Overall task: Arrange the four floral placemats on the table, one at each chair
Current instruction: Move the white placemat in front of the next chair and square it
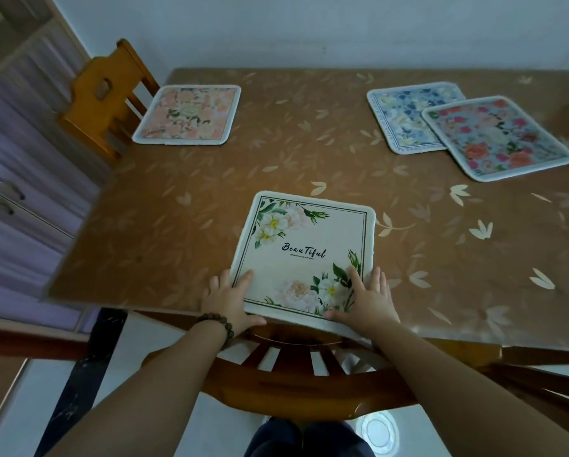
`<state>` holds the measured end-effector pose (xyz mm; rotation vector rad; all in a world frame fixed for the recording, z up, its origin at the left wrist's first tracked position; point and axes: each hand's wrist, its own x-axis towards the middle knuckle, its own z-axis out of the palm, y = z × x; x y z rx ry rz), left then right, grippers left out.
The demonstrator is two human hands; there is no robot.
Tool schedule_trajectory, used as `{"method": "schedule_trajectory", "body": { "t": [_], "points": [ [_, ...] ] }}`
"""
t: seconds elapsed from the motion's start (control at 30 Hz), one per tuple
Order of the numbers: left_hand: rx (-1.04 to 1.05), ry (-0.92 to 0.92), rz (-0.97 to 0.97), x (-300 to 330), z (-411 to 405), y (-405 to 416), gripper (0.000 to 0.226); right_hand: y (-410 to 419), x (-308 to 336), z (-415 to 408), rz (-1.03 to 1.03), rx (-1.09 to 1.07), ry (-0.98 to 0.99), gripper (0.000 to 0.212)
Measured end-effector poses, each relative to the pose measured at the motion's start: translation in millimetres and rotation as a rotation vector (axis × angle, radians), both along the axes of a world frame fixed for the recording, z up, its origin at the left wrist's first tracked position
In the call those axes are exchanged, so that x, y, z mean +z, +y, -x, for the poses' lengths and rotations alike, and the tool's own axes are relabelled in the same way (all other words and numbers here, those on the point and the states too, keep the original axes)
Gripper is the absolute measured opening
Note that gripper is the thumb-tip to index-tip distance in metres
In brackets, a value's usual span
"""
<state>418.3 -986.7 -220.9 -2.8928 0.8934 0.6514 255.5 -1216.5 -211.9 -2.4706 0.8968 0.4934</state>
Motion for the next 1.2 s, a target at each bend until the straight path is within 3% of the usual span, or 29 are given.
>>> {"method": "schedule_trajectory", "body": {
  "t": [0.23, 0.53, 1.2],
  "points": [
    [-0.012, 0.001, 0.053, 2.0, 2.3, 3.3, 0.096, 24.3, 6.9, 0.3, 0.049, -0.028, 0.144, 0.138],
    [0.016, 0.017, 0.102, 0.5, -1.6, 5.3, 0.096, 28.6, 1.7, 2.1, 0.044, -0.035, -0.012, 0.121],
    [0.058, -0.031, 0.127, 4.4, 10.4, 1.1, 0.078, 26.9, -2.3, 6.0, 0.022, -0.052, -0.047, 0.119]
  ]
}}
